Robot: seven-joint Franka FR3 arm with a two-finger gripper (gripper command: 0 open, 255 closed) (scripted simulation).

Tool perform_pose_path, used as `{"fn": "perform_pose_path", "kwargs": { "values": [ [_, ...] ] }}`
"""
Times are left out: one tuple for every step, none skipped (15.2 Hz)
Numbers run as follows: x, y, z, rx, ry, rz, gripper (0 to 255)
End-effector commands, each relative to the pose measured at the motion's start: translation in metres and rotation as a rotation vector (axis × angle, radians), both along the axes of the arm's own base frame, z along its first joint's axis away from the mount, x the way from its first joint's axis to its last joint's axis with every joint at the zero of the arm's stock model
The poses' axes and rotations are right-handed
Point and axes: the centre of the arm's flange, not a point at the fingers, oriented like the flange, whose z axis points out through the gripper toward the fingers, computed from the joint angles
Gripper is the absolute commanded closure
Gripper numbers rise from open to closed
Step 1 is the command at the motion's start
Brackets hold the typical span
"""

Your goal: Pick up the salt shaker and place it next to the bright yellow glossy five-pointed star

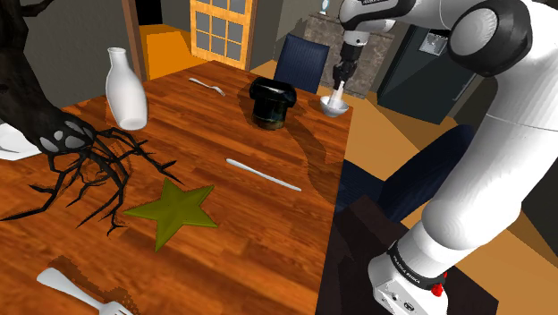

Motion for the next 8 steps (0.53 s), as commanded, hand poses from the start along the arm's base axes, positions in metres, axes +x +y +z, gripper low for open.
{"fn": "perform_pose_path", "kwargs": {
  "values": [
    [0.0,0.0,0.011,0.0,0.0,0.0,255],
    [0.0,0.0,0.016,0.0,0.0,0.0,255],
    [0.0,0.0,0.021,0.0,0.0,0.0,255],
    [0.0,0.0,0.027,0.0,0.0,0.0,255],
    [0.0,0.0,0.032,0.0,0.0,0.0,255],
    [0.0,0.0,0.037,0.0,0.0,0.0,255],
    [0.0,0.0,0.042,0.0,0.0,0.0,255],
    [0.0,0.0,0.043,0.0,0.0,0.0,255]
  ]
}}
